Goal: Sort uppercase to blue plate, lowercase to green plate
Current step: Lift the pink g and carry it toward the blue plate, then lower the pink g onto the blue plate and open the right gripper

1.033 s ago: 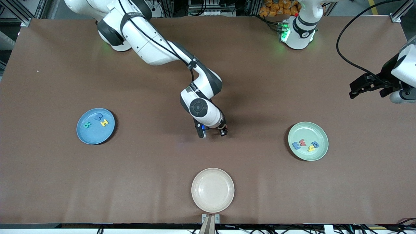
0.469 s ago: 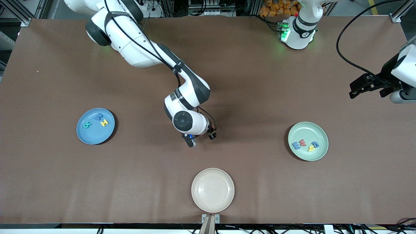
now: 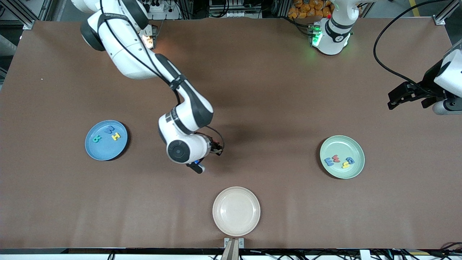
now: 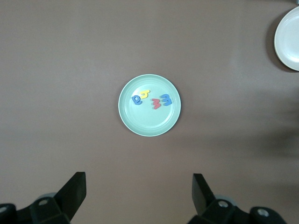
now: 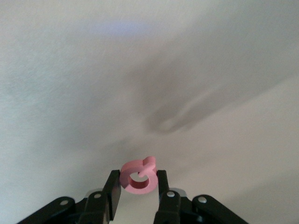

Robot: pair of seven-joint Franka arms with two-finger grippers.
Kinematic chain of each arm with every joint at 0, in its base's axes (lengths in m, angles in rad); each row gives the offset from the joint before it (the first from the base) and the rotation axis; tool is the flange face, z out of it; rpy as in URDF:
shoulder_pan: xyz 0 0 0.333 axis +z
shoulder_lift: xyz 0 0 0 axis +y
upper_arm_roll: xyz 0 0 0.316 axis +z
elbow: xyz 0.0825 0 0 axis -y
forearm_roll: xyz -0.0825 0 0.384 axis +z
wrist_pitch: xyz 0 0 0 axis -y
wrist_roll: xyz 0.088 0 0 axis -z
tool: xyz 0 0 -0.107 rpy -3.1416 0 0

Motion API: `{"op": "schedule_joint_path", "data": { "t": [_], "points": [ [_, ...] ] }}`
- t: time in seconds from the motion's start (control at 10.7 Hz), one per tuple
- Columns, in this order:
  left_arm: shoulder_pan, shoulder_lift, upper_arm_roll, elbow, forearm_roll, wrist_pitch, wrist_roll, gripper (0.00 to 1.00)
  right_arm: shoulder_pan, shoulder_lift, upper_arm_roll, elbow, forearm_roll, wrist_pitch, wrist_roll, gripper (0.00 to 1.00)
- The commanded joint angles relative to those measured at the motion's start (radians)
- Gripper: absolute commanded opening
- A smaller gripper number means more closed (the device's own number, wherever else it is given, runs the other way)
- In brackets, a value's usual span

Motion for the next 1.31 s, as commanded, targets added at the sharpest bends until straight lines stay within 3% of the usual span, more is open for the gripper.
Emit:
{"op": "schedule_joint_path", "data": {
  "t": [0.0, 0.19, 0.47, 0.94, 1.22],
  "points": [
    [0.005, -0.009, -0.003, -0.003, -0.023, -0.009, -0.005, 1.0, -0.065, -0.05, -0.027, -0.042, 0.0, -0.101, -0.257, 0.27],
    [0.005, -0.007, -0.003, -0.003, -0.023, -0.009, -0.005, 1.0, -0.076, -0.064, -0.1, -0.042, -0.026, -0.178, -0.433, 0.27],
    [0.004, -0.007, -0.004, -0.005, -0.023, -0.009, -0.006, 1.0, -0.137, -0.131, -0.1, -0.123, -0.201, -0.213, -0.637, 0.27],
    [0.002, -0.006, -0.004, -0.008, -0.023, -0.009, -0.006, 1.0, -0.252, -0.311, -0.144, -0.4, -0.281, -0.2, -0.963, 0.3],
    [0.002, -0.003, -0.004, -0.008, -0.023, -0.009, -0.008, 1.0, -0.368, -0.42, -0.147, -0.633, -0.338, -0.051, -1.147, 0.29]
  ]
}}
